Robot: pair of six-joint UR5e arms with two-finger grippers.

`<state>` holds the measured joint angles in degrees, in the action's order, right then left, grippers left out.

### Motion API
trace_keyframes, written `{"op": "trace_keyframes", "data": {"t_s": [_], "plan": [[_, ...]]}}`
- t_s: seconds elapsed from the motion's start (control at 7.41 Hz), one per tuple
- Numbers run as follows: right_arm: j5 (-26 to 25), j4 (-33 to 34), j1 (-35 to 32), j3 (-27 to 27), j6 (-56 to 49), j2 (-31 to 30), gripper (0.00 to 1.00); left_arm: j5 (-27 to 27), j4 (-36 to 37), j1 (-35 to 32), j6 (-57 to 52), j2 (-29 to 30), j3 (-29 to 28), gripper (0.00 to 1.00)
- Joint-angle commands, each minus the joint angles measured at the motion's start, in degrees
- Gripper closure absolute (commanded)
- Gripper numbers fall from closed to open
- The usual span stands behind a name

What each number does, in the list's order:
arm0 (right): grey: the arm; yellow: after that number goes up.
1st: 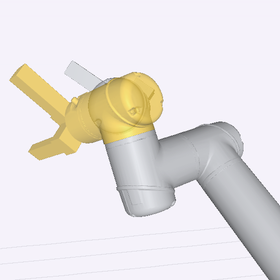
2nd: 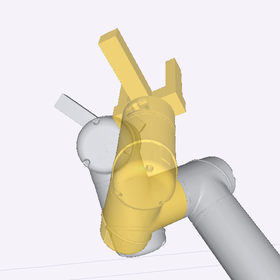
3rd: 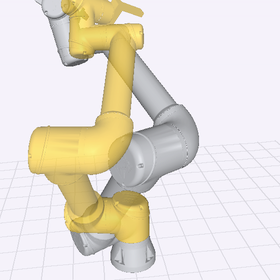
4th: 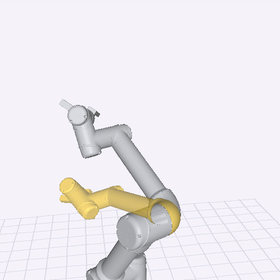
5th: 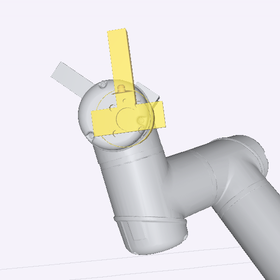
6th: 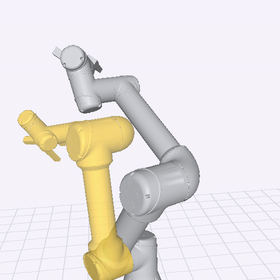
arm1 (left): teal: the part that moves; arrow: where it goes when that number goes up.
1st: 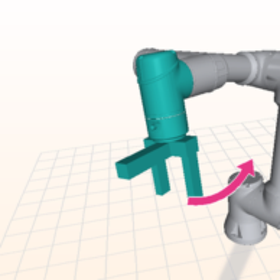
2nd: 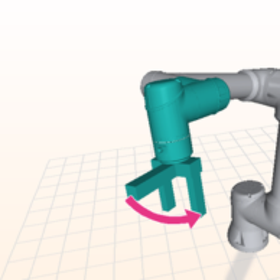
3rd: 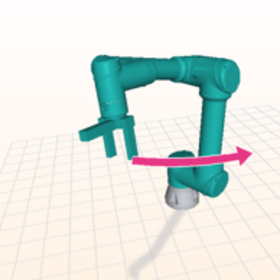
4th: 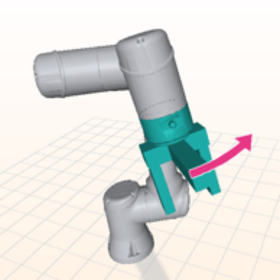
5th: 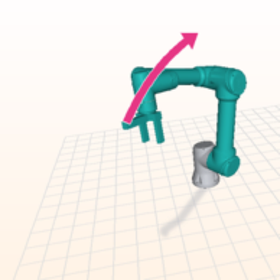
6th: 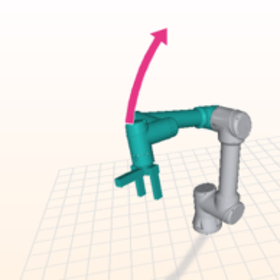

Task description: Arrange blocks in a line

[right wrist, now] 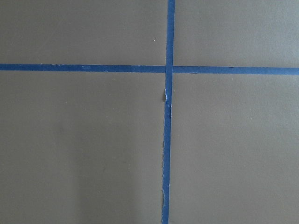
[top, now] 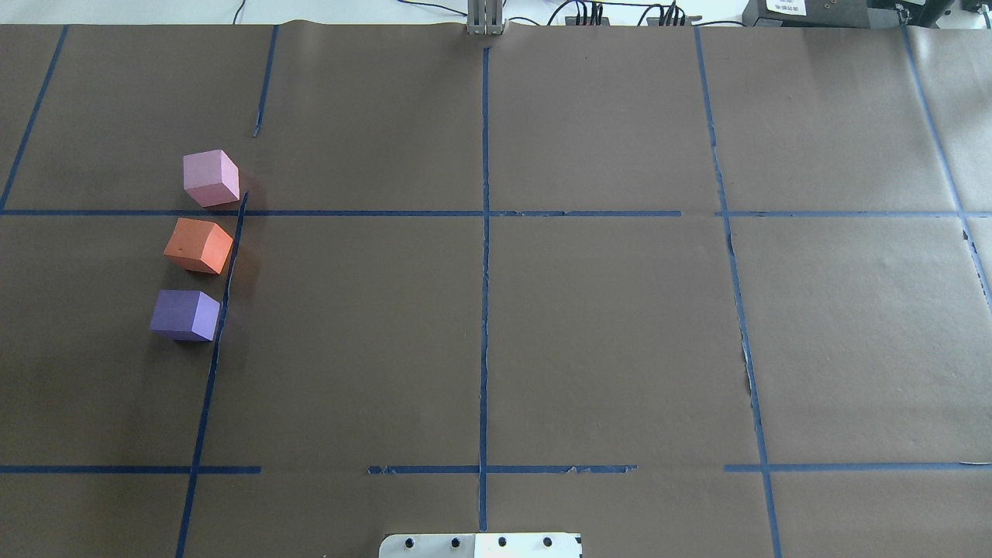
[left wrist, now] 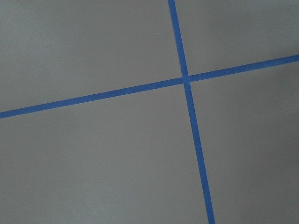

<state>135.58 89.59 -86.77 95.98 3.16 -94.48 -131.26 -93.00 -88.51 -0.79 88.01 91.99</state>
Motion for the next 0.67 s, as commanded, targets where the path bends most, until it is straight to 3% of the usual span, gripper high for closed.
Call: {"op": "trace_keyframes", "data": {"t_s": [0.0,0.54], "plan": [[0.0,0.0,-0.1,0.0,0.0,0.0,0.0,0.0,-0.1,0.0,0.6,0.0,0.0,0.0],[0.0,0.0,0.0,0.0,0.0,0.0,0.0,-0.8,-0.3,0.0,0.5,-0.1,0.0,0.0]]}}
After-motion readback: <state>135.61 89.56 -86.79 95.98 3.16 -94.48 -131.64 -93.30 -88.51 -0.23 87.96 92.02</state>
